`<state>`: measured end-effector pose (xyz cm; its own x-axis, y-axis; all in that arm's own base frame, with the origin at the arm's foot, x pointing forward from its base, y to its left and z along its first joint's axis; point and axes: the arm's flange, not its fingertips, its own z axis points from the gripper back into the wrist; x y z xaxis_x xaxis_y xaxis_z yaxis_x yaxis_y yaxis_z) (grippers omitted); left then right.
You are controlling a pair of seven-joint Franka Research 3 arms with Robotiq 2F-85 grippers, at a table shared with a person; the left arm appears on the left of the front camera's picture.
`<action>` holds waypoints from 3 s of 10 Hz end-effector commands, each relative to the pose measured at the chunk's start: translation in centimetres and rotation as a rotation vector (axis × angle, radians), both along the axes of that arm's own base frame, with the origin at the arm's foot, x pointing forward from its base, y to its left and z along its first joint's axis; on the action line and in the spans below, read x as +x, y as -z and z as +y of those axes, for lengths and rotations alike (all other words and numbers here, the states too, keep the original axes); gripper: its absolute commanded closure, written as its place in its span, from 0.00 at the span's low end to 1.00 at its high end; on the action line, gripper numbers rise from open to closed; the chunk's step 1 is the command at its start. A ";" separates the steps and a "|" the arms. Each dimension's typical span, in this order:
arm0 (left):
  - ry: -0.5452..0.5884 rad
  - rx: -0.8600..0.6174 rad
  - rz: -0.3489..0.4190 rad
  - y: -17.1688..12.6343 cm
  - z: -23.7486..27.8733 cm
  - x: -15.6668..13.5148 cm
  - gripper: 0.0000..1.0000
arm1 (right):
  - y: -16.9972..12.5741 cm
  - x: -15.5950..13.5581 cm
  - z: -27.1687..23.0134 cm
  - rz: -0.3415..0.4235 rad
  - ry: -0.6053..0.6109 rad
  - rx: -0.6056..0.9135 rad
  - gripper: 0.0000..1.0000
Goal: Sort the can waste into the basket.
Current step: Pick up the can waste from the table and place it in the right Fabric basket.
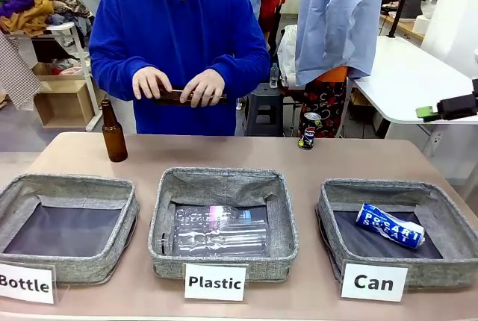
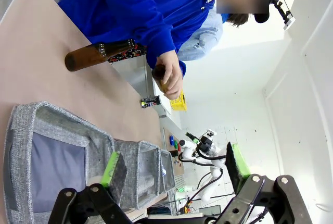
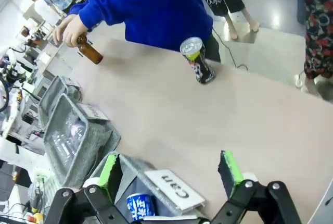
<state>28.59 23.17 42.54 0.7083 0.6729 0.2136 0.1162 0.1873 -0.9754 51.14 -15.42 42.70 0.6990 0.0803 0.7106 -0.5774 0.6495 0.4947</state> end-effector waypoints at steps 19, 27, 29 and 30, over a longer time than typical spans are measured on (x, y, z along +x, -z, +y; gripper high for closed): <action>-0.102 -0.209 -0.470 -16.1 8.1 -15.1 0.00 | 19.9 21.7 16.0 -0.529 -0.396 0.063 0.00; 0.027 -0.150 -0.411 -15.3 4.4 -13.2 0.00 | 19.1 21.6 16.5 -0.507 -0.414 0.179 0.65; 0.061 -0.118 -0.380 -14.8 3.2 -12.4 0.00 | 18.5 21.4 16.2 -0.509 -0.415 0.191 1.00; 0.084 -0.119 -0.366 -14.6 2.8 -12.0 0.00 | 17.9 21.0 16.0 -0.512 -0.420 0.185 1.00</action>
<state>16.64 26.59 57.60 0.6467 0.6684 0.3674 0.4675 0.0333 -0.8834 72.26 0.75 23.60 0.2107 0.1410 0.9673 -0.9532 0.2491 0.1713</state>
